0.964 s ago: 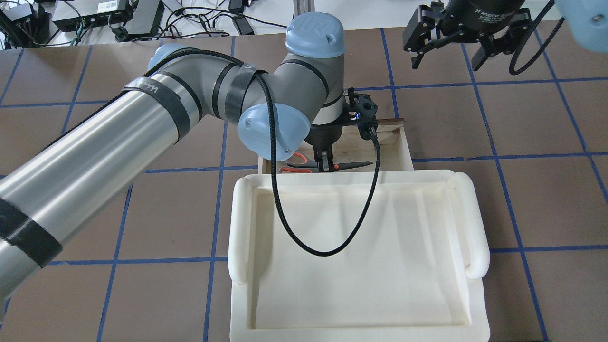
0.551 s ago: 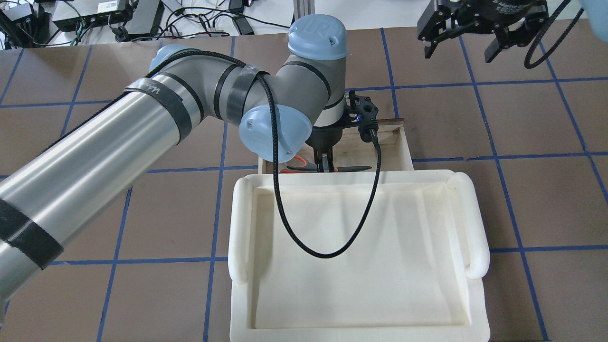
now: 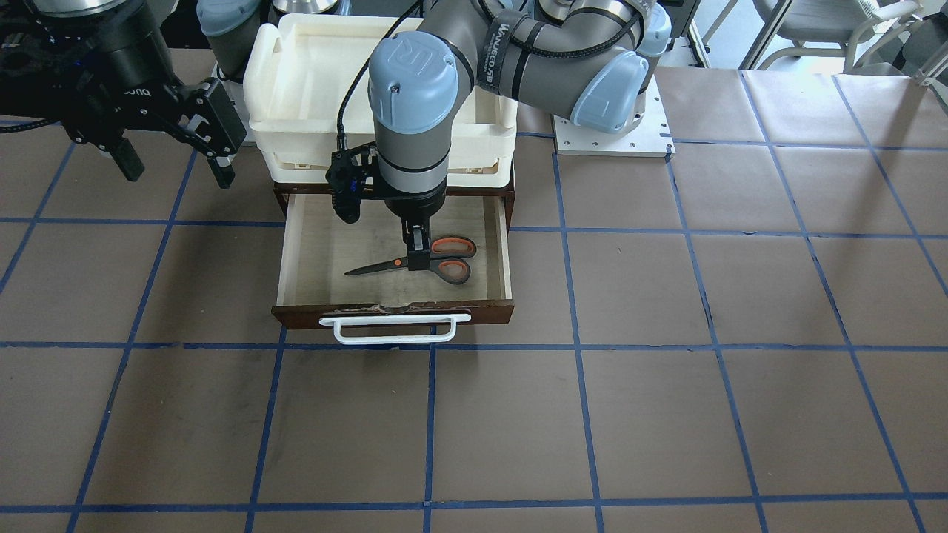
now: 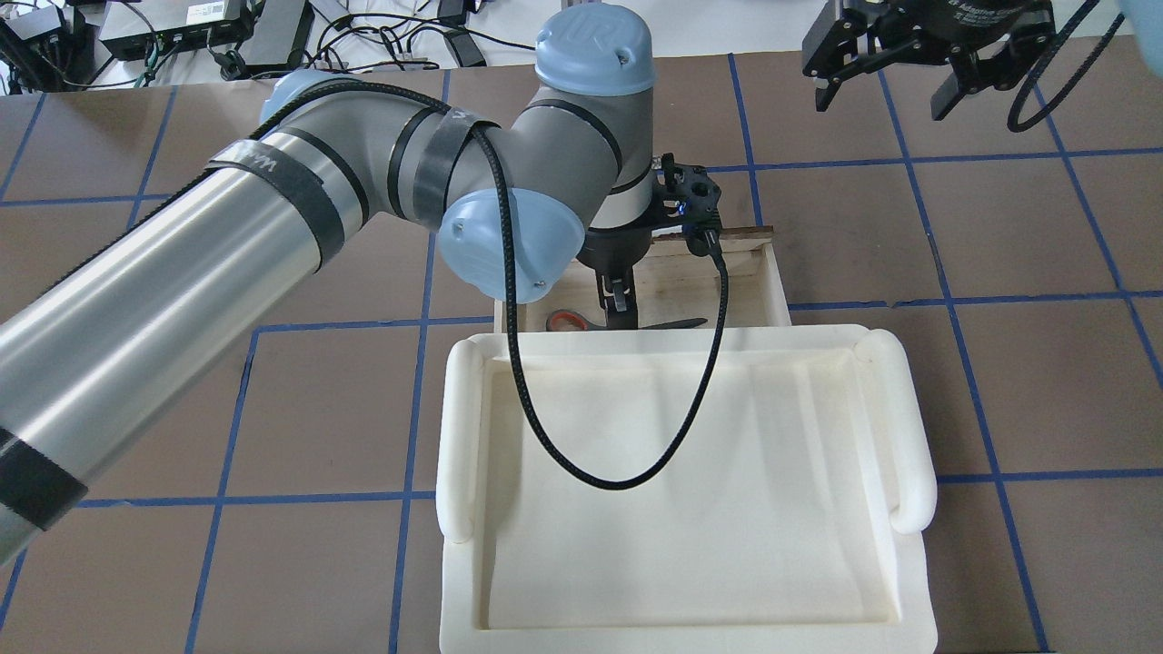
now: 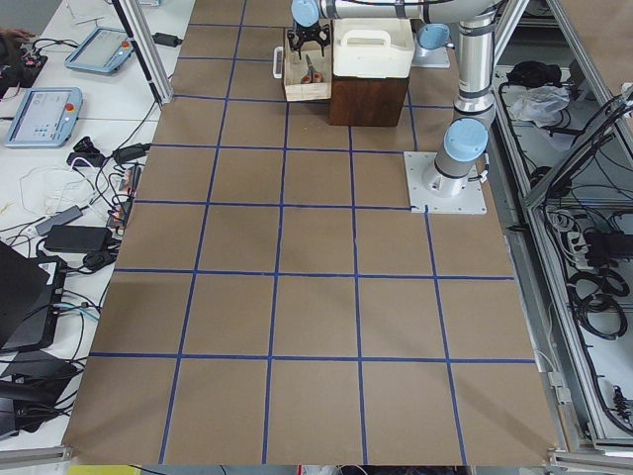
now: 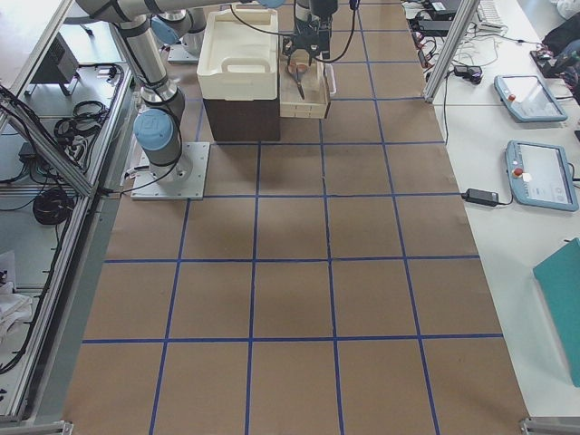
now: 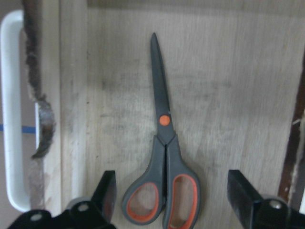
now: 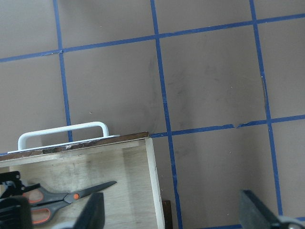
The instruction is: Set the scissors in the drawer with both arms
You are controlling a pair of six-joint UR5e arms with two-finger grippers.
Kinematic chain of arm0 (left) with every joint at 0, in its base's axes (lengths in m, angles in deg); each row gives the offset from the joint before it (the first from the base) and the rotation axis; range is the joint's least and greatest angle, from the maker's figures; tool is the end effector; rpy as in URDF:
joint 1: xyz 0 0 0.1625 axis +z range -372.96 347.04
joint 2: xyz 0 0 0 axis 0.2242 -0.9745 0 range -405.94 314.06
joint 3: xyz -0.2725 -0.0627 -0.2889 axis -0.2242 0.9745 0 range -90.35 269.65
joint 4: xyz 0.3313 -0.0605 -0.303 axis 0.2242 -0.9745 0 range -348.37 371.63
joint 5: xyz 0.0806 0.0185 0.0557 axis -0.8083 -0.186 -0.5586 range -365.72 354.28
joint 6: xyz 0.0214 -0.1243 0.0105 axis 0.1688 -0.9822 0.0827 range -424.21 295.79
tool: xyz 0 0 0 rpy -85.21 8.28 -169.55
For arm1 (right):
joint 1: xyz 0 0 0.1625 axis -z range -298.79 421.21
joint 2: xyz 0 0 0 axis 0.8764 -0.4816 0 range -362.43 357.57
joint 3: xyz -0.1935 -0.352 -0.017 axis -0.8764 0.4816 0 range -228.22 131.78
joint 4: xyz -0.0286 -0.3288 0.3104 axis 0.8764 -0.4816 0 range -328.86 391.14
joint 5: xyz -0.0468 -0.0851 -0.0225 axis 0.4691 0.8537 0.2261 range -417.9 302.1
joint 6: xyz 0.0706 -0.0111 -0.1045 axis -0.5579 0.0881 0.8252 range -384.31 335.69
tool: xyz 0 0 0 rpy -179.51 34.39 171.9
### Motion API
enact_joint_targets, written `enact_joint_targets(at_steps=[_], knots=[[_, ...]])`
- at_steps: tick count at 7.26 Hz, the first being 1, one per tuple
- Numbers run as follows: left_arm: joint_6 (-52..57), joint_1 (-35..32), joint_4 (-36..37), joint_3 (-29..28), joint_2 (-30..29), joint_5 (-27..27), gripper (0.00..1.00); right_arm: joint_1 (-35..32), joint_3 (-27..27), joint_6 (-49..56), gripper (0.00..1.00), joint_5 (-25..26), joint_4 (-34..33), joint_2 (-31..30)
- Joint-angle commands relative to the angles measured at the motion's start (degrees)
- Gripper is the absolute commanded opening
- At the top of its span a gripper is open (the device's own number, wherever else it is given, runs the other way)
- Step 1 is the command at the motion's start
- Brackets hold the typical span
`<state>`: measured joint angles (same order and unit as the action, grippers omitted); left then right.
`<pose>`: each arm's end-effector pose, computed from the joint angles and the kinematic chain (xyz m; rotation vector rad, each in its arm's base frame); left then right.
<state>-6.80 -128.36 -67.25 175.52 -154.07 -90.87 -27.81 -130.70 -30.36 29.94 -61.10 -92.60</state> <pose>-0.4040 -0.5150 0.3089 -2.0124 -2.2868 -0.0381 0.1285 -0.5502 0.5151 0.1840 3.0795 -0.2653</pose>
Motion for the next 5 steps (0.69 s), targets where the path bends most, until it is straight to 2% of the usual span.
enact_joint_targets(at_steps=[1, 3, 4, 5], knots=[[-0.29, 5.41, -1.78, -3.41, 4.31, 1.99, 0.84, -0.01, -0.05, 0.16, 1.0, 0.13, 0.4, -0.1], [-0.29, 13.05, -9.92, -3.6, 10.27, 3.23, 0.85, -2.63, 0.03, -0.02, 1.0, -0.05, 0.05, 0.17], [-0.29, 17.01, -10.84, -3.6, 13.09, 5.06, 0.97, -3.86, 0.12, -0.1, 1.0, -0.04, -0.39, 0.6], [-2.11, 19.49, -11.55, -3.6, 15.99, 5.6, 1.0, -3.88, 0.12, -0.11, 1.0, 0.13, -0.3, 0.61]])
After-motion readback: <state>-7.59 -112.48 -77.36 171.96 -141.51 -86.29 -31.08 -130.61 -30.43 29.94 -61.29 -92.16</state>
